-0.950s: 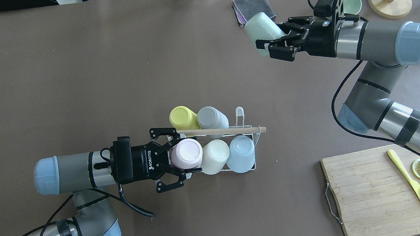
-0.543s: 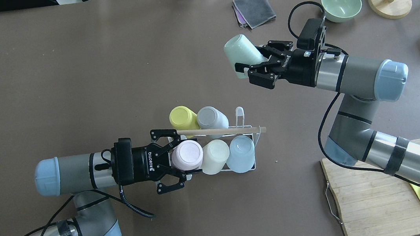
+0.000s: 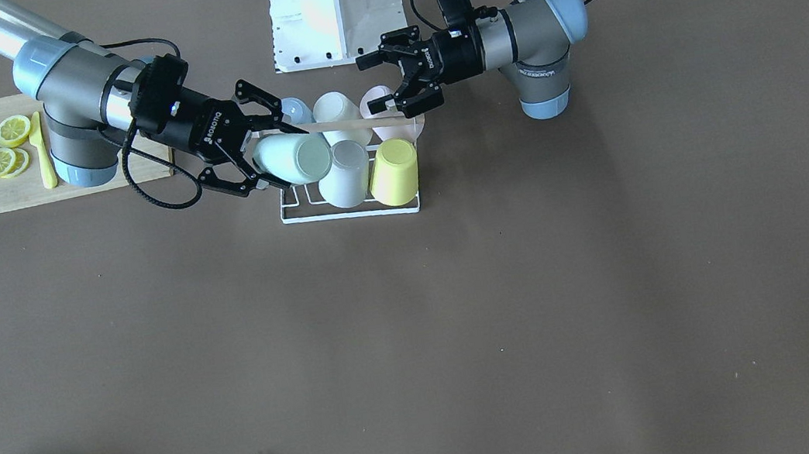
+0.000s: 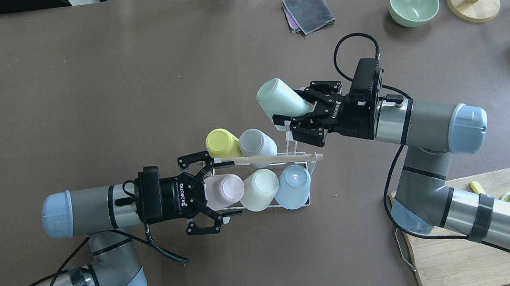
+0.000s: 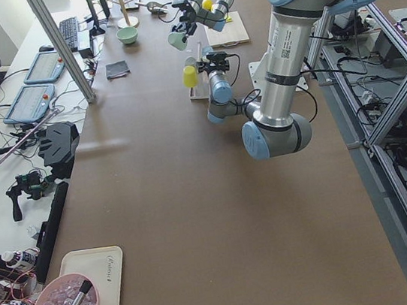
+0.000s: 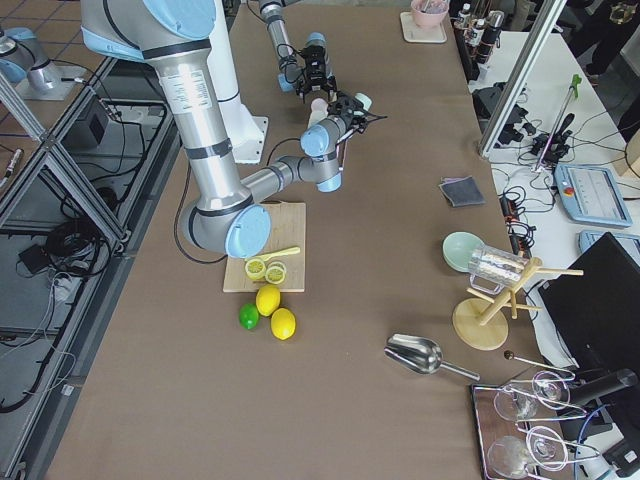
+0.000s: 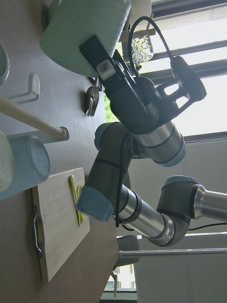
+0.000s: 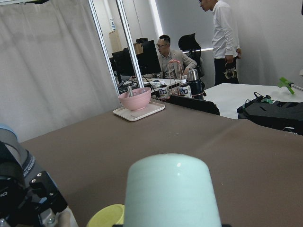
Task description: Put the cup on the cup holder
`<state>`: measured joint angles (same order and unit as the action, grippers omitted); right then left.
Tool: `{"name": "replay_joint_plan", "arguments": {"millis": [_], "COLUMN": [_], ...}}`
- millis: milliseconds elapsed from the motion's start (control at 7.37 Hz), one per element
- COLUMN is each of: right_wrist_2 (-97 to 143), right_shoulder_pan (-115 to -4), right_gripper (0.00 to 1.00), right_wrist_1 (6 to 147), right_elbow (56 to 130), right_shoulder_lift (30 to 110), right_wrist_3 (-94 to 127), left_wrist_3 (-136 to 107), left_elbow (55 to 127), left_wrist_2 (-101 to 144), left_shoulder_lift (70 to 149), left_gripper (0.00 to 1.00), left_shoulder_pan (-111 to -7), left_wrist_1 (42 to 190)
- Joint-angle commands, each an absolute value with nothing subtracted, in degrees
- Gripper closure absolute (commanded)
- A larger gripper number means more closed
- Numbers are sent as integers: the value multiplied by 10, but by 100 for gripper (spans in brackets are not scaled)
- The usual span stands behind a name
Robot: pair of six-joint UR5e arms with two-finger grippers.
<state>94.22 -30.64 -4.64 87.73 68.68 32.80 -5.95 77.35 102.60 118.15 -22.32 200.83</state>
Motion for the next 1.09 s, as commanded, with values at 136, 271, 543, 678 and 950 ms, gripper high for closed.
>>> {"name": "replay_joint_plan", "arguments": {"millis": [136,271,543,678,950], "right_wrist_2": [908,905,905,905,905], "right_shoulder_pan": [-280,-280,-279,-279,-279], "right_gripper": [63,62,60,58,55], "right_wrist_1": [-46,-46,-46,-46,-46], "right_elbow": [880,880,881,881,882], "right_shoulder_lift": [695,696,698,699,704], "right_wrist_3": [250,250,250,250,250], "left_wrist_3": [-61,-62,-82,-83,-82], "left_elbow": [774,782,821,853,917], "left_wrist_2": [1026,1026,1028,1029,1030], "left_shoulder_lift": [1181,1180,1170,1162,1137], "left_gripper": [1,1,1,1,1], "left_shoulder_pan": [-223,-224,-233,-243,-269], "left_wrist_1": [2008,2007,1975,1918,1781]}}
